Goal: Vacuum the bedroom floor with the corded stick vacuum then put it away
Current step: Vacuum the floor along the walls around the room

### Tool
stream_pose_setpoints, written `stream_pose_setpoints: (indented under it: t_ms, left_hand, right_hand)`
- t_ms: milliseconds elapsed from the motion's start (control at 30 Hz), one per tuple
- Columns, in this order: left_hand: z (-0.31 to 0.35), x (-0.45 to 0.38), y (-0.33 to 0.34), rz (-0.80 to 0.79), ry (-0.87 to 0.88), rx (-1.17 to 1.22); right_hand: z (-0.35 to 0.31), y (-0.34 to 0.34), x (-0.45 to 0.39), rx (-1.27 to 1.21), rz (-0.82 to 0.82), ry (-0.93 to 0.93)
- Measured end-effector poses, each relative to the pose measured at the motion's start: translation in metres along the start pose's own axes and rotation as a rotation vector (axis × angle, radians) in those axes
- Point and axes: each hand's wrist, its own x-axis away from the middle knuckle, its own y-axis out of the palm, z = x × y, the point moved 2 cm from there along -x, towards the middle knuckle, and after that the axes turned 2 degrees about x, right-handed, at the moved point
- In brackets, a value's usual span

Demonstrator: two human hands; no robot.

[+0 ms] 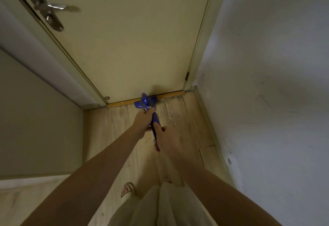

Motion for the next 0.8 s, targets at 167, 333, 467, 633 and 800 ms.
stream_pose_setpoints:
  t_ms: [167,333,467,633,800]
  left_hand:
    - [0.005,-0.008,0.026,-0.02,0.024,0.041]
    - [0.012,0.002,0.074,-0.082,0.014,0.052]
    - [0.021,0.012,0.107,-0.124,0.003,-0.016]
    - [0.02,0.021,0.135,-0.2,-0.004,-0.125]
    - [0.039,0.011,0.153,-0.216,-0.027,-0.142]
  right_hand:
    - [0.001,-0.02,-0.011,-0.097,0.047,0.019]
    - [0.005,-0.065,-0.002,-0.189,0.139,0.054]
    - [0.006,-0.096,0.007,-0.219,0.198,0.032]
    - [0.02,-0.115,0.01,-0.223,0.233,0.018]
    - [0.007,-0.136,-0.009,-0.182,0.255,0.013]
